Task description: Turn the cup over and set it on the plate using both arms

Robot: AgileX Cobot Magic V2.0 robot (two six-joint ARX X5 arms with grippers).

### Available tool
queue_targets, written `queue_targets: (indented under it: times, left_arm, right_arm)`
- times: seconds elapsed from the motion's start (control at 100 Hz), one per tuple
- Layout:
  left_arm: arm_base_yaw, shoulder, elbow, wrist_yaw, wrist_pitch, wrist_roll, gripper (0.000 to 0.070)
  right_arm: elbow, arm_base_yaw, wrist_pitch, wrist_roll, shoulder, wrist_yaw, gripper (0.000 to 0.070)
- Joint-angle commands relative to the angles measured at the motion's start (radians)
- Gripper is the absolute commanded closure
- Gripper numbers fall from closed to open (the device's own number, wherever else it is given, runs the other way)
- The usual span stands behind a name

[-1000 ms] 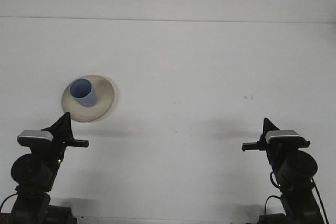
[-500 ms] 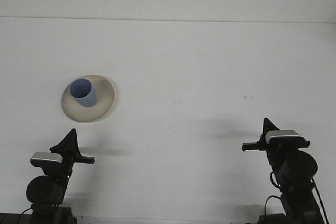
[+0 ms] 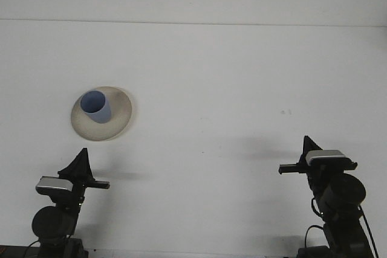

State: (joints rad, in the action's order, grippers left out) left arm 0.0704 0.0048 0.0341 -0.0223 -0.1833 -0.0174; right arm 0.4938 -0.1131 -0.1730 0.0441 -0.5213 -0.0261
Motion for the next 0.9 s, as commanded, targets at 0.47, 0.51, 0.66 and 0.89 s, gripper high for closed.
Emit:
queue_targets:
  times: [0.47,0.51,0.66,0.89]
  left_arm:
    - [0.001,-0.002,-0.020,-0.003,-0.002,0.005,0.0688]
    - [0.001,-0.002,-0.020,-0.003,-0.002,0.005,0.0688]
    - [0.001,-0.002,-0.020,-0.003,-0.002,0.005,0.0688]
    - [0.001,-0.002,-0.020,-0.003,-0.002,0.005,0.0688]
  right_arm:
    - [0.004,-0.003,0.015,0.012,-0.003,0.000,0.0700]
    - [0.004,-0.003,0.015,0.012,-0.003,0.000,0.0700]
    - [0.004,-0.003,0.015,0.012,-0.003,0.000,0.0700]
    - [0.004,-0.003,0.015,0.012,-0.003,0.000,0.0700]
